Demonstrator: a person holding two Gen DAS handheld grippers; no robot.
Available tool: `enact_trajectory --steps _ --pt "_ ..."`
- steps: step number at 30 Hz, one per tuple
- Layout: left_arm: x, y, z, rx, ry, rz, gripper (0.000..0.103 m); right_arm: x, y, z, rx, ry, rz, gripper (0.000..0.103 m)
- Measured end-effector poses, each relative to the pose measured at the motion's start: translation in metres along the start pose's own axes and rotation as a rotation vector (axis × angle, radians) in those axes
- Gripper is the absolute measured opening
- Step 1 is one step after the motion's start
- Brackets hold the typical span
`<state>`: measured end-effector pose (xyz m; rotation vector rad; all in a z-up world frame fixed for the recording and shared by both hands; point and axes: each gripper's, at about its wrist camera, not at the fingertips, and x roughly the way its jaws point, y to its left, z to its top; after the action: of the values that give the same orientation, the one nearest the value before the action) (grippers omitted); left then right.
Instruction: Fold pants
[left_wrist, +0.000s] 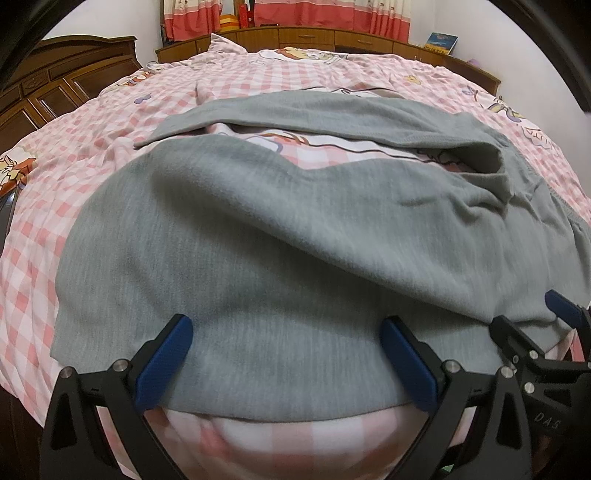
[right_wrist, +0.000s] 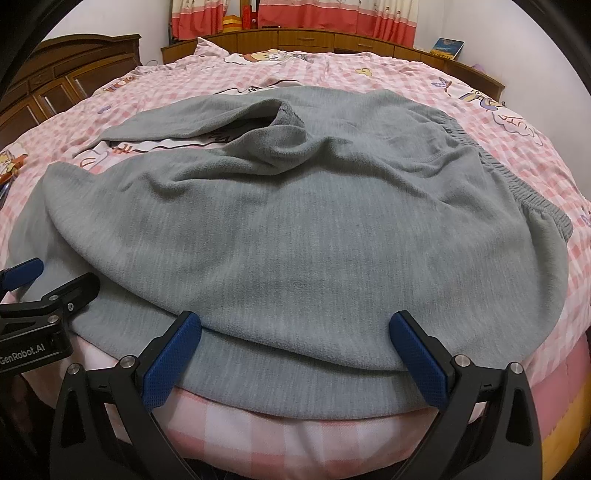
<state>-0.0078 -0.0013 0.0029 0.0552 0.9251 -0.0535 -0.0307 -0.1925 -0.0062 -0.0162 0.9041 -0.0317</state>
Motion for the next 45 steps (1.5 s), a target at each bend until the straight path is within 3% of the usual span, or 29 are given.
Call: enact_trajectory --steps 14,22,25,28,35,45 --pt "0.000 0.000 0.000 0.009 0.008 -0.004 0.103 0.000 -0.001 0.000 0.002 0.006 0.006 0.103" --pt "-0.008 0.010 0.009 0.052 0.085 -0.047 0.103 -0.004 -0.012 0.009 0.027 0.045 0.095 0.103" --pt "-0.013 0.016 0.011 0.059 0.082 -0.042 0.103 -0.010 -0.017 0.016 0.046 0.044 0.134 0.097" --pt "-0.021 0.025 0.015 0.062 0.058 -0.032 0.103 -0.018 -0.022 0.028 0.059 0.029 0.174 0.095" --pt "-0.037 0.064 0.039 0.024 -0.009 0.010 0.103 -0.021 -0.020 0.062 0.036 -0.013 0.159 0.095" --pt "-0.033 0.113 0.061 -0.052 -0.006 0.064 0.103 -0.013 -0.011 0.093 0.016 -0.024 0.156 0.095"
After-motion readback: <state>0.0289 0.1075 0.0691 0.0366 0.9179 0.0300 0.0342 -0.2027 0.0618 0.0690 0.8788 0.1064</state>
